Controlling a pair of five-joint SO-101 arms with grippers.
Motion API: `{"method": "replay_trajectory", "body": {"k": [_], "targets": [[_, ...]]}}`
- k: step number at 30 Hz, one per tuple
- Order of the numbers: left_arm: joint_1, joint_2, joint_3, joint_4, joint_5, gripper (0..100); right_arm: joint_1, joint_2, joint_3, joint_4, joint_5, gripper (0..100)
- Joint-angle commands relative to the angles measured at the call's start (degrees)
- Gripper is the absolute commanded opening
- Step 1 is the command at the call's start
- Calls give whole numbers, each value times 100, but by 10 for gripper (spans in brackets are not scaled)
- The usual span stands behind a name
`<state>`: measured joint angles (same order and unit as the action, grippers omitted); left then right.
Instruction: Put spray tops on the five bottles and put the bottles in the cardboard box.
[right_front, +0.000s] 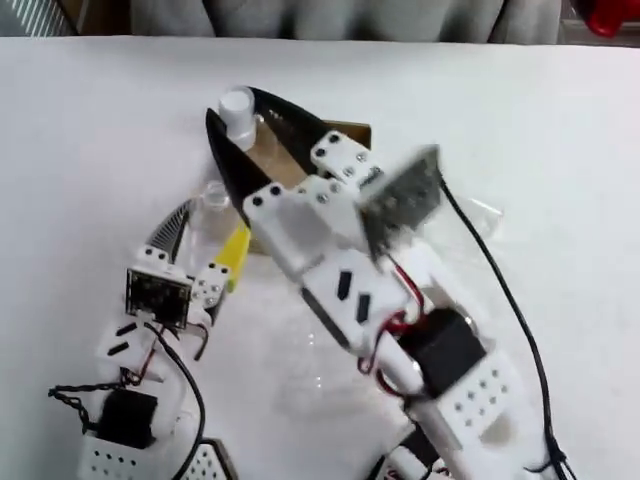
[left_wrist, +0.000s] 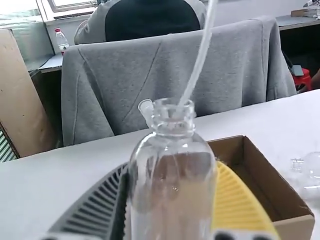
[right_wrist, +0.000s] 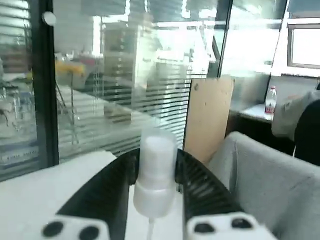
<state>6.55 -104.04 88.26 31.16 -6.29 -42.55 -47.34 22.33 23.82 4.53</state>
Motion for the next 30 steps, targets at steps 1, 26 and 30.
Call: {"method": "replay_trajectory", "body": {"k": [1,26,30], "targets": [[-57,-31,-79,-211,-9,49,57,163,-422,22,-53,15],[-567,-31,-299,-211,44,26,-136,1446,-651,-356,-738,15],[-567,-31,-299,-211,44,27,-400,1455,-651,-110,-457,15]]}}
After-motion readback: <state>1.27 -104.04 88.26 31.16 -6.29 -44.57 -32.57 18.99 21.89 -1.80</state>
